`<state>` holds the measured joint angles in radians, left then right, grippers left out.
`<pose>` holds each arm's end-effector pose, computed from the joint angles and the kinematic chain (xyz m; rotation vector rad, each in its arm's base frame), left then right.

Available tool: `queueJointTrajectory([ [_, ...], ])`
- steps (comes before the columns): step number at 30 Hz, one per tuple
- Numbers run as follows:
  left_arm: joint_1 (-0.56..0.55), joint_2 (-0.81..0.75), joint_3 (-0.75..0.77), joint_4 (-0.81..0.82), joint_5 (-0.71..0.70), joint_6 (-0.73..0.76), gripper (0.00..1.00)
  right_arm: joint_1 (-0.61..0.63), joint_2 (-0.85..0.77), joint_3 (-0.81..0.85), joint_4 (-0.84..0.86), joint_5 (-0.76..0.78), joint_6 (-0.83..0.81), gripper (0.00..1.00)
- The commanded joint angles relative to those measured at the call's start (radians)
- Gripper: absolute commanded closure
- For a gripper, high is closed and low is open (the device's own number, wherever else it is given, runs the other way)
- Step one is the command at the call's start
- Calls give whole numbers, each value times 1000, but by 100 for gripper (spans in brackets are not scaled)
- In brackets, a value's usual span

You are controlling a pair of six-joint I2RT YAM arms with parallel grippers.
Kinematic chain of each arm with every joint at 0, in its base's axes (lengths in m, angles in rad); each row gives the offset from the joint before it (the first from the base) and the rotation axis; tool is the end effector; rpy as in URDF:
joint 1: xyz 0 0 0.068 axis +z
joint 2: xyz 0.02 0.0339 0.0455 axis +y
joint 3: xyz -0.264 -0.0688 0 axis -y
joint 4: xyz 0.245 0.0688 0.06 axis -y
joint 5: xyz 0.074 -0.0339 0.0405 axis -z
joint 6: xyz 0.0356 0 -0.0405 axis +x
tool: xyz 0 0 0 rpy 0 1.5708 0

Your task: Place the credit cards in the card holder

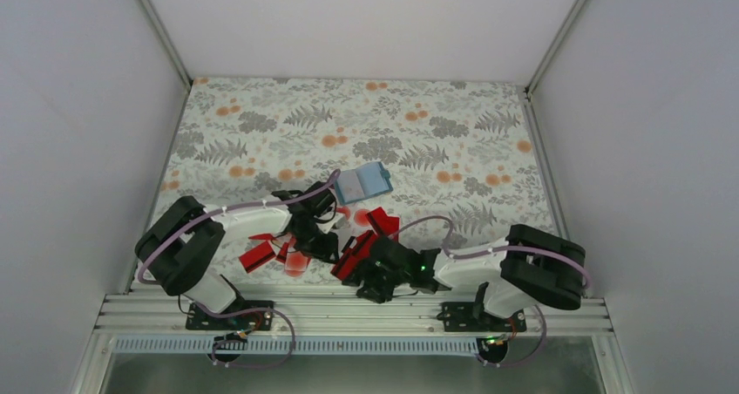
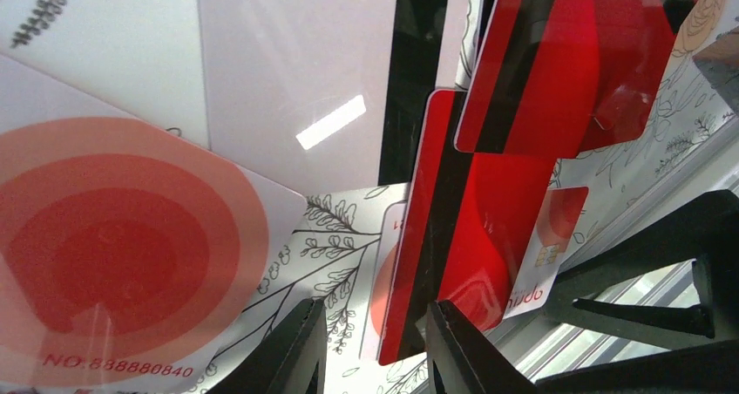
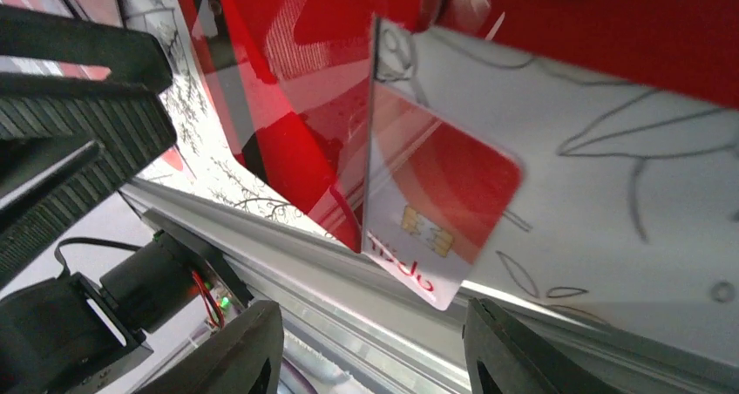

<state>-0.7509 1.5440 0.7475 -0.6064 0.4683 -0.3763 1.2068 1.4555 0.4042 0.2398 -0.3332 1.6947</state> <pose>0.1680 -0.1788 0.1399 -0.6062 -2.8812 0.7259 0.0737 0.2260 0.1148 -0.4752 -2.6571 -1.1211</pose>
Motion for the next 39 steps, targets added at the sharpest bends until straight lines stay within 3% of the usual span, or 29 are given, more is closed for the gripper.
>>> queueJointTrajectory([
  [1,-12,15,-10,27,14,13,69,27,-58,-37,-46,136,74,47],
  [4,-16,28,-11,34,14,14,69,31,-85,-74,-17,176,83,49],
  [9,-24,33,-16,42,13,13,70,39,-37,-133,193,190,46,53],
  [25,-63,76,-45,71,43,-30,77,48,28,-234,479,265,-31,60],
  [39,-76,83,-50,83,47,-57,78,48,-66,-246,406,315,-48,88],
])
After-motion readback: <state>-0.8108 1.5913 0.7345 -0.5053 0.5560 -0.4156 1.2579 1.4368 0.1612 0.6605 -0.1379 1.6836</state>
